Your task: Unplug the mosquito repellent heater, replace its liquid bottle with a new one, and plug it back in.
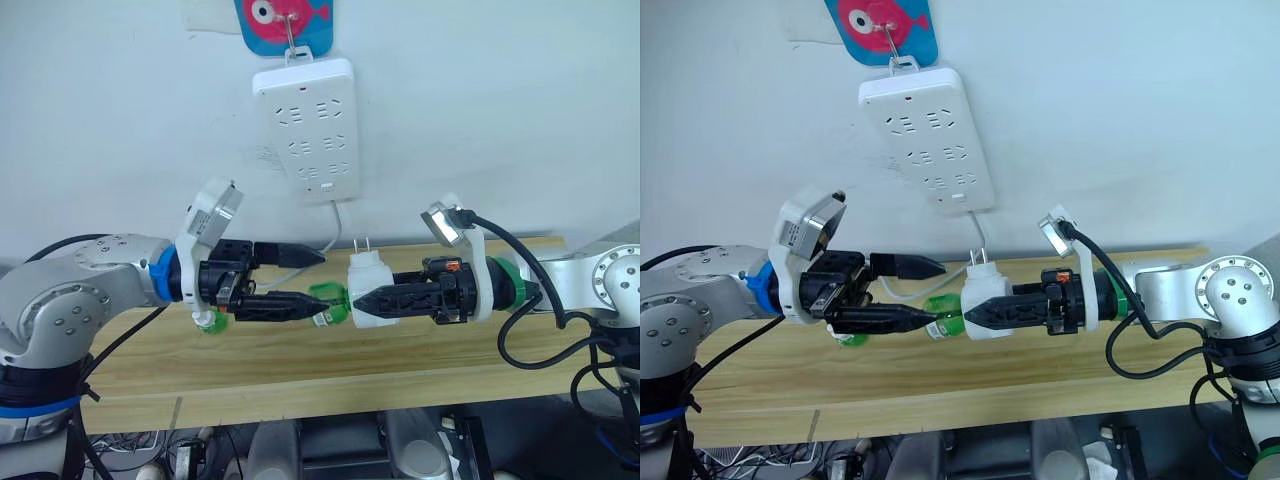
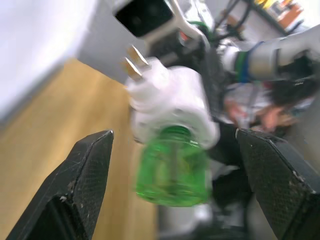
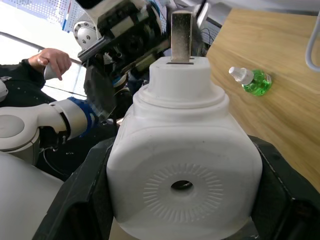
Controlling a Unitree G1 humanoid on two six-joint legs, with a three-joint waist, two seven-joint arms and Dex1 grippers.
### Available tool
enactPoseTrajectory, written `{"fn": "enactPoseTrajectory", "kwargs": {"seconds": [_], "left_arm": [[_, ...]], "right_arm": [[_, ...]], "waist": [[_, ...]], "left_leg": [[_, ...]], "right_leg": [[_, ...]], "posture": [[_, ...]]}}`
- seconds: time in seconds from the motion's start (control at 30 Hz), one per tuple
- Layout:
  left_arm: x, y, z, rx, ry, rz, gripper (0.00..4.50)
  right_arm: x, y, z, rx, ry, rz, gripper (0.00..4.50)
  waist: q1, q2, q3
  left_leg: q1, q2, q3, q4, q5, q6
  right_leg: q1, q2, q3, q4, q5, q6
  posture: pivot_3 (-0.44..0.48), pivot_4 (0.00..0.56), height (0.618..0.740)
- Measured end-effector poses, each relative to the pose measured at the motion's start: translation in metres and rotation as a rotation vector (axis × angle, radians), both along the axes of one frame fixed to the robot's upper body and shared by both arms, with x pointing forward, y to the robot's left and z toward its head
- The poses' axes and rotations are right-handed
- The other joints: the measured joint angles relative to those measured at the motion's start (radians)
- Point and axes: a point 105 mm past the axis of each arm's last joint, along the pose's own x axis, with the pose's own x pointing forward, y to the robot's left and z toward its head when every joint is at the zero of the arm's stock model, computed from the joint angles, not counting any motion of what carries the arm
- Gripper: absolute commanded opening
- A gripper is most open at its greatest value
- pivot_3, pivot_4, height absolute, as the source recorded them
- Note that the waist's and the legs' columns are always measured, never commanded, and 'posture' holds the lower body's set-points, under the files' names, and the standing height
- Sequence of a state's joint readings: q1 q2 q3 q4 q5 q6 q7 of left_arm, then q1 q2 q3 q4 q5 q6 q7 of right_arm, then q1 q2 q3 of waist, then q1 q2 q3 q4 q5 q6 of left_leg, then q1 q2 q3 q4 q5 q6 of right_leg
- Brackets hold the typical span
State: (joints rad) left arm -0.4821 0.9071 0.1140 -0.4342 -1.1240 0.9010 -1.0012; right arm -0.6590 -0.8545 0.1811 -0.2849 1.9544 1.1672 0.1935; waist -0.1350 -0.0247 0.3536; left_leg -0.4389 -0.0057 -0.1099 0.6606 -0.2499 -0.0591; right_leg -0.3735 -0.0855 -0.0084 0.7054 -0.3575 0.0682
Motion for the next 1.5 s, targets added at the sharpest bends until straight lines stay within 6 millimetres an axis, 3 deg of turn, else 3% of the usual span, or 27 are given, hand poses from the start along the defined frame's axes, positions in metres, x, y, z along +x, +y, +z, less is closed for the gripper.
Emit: {"fn": "enactPoseTrajectory", "kwargs": {"seconds": [0.23,0.57,0.83,0.97,1.5], "left_arm": [[0.012,-0.004,0.010,-0.064,-0.214,0.037,4.12],[0.001,-0.005,0.012,-0.035,-0.415,-0.027,4.12],[-0.004,0.002,-0.008,0.065,-0.584,-0.056,4.12],[0.003,0.003,-0.014,0.105,-0.686,-0.033,4.12],[0.012,-0.008,-0.023,0.105,-0.783,-0.044,4.12]], "right_arm": [[0.001,-0.001,-0.002,0.008,0.016,-0.010,2.99],[0.014,-0.009,-0.003,0.061,0.055,-0.090,2.99],[0.020,-0.012,-0.002,0.078,0.061,-0.121,2.99],[0.021,-0.012,-0.002,0.076,0.062,-0.127,2.99],[0.023,-0.009,0.000,0.098,0.058,-0.139,2.99]], "waist": [[0.001,0.000,0.000],[0.000,0.000,0.000],[0.002,0.000,0.000],[0.006,0.000,0.000],[0.001,0.000,0.000]], "left_leg": [[0.000,0.000,0.000,0.000,0.000,0.000],[-0.001,0.000,0.000,0.000,0.000,0.000],[-0.001,0.000,0.000,0.000,0.000,0.000],[-0.001,0.000,0.000,0.000,0.000,0.000],[-0.002,-0.001,-0.001,0.000,0.000,0.000]], "right_leg": [[0.000,0.000,0.000,0.000,0.000,0.000],[0.000,0.000,0.000,0.000,0.000,0.000],[0.000,0.000,0.000,0.000,0.000,0.000],[0.000,0.000,-0.001,0.000,0.000,0.000],[0.000,0.000,-0.001,0.001,0.000,0.000]], "posture": [[-0.192,0.345,0.740],[-0.185,0.334,0.740],[-0.183,0.333,0.740],[-0.185,0.331,0.740],[-0.200,0.336,0.740]]}}
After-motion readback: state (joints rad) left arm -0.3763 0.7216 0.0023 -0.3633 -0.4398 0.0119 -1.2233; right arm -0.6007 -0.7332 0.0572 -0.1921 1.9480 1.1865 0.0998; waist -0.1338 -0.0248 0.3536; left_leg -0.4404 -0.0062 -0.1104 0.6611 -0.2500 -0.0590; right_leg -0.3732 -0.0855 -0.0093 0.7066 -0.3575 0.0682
